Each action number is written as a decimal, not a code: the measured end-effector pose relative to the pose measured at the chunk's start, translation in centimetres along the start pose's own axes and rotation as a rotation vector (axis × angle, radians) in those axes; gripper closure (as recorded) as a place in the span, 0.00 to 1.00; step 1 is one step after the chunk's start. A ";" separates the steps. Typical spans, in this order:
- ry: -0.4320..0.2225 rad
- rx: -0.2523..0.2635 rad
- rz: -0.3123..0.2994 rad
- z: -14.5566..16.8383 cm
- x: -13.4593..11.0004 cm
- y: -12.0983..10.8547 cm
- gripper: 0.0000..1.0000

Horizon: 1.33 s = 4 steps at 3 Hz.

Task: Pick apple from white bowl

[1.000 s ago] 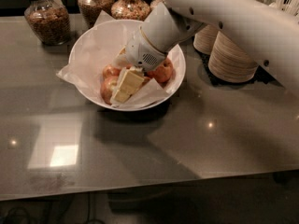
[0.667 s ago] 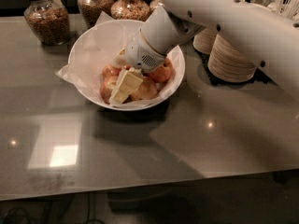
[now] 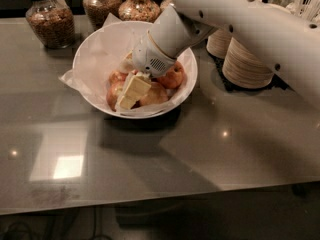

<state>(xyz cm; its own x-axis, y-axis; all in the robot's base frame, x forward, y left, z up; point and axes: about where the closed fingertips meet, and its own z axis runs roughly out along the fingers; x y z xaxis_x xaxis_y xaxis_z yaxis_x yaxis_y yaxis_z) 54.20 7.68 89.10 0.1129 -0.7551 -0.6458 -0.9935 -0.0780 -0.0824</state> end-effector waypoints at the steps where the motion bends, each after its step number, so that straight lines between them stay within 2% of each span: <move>1: 0.000 0.000 0.000 -0.3 -0.2 0.0 0.37; 2: -0.016 0.007 0.021 0.2 0.2 1.1 0.46; 3: -0.023 0.016 0.039 0.5 0.8 2.2 0.45; 4: -0.023 0.016 0.039 0.3 0.6 2.1 0.45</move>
Offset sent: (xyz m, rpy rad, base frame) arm -0.0233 -0.0080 -0.0201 0.0332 0.0323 -0.0551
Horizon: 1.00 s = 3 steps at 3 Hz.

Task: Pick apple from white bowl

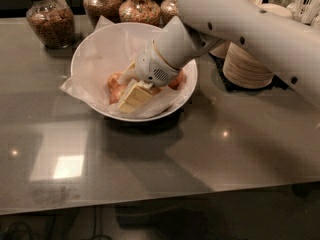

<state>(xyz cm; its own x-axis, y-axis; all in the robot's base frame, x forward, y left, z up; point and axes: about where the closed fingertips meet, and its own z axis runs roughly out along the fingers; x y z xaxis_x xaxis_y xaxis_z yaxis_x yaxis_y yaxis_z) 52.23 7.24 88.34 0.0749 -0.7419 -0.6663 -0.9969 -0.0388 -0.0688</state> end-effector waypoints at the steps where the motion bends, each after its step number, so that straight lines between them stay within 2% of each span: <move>1: 0.000 0.000 0.000 0.0 0.0 0.0 0.64; 2: 0.000 0.000 0.000 0.0 0.0 0.0 0.73; 3: 0.000 0.000 0.000 0.0 0.0 0.0 0.72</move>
Offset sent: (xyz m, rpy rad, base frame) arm 0.0000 0.0000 0.0000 0.0000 0.0000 0.0000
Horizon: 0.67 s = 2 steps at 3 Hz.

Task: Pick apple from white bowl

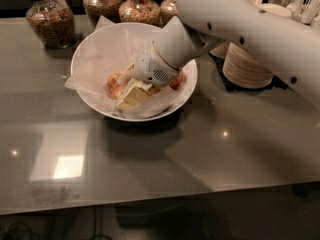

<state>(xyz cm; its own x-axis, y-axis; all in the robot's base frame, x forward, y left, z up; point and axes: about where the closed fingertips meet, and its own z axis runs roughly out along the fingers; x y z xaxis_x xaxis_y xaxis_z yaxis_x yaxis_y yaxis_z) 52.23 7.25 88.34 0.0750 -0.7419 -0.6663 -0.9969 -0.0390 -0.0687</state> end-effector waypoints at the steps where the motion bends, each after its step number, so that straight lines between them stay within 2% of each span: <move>1: 0.000 -0.001 0.000 0.0 0.0 0.0 0.91; 2: -0.015 -0.001 0.032 -0.3 0.8 -0.6 1.00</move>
Offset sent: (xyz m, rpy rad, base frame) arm 0.0188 -0.0205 -0.0522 0.0182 0.1336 -0.0573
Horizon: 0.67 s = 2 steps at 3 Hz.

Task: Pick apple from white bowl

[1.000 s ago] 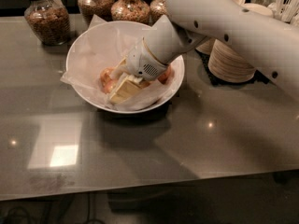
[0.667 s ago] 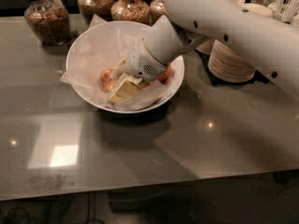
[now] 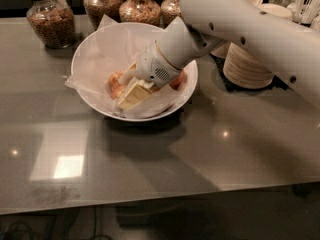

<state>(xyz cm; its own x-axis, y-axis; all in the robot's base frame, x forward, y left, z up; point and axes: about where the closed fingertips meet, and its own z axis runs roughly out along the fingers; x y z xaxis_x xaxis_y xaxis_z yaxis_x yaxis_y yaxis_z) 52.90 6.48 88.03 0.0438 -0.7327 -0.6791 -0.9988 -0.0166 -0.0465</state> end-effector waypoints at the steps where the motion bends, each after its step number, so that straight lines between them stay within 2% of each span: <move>1: 0.000 0.000 0.000 0.0 0.0 0.0 1.00; 2: 0.000 0.000 0.000 0.0 0.0 0.0 0.82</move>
Offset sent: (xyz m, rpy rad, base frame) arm 0.0000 0.0000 0.0000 0.0000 0.0000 0.0000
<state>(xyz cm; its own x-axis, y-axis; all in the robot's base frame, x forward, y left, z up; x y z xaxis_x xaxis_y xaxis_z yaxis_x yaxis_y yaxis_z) 52.90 6.48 88.03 0.0438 -0.7327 -0.6791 -0.9988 -0.0166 -0.0465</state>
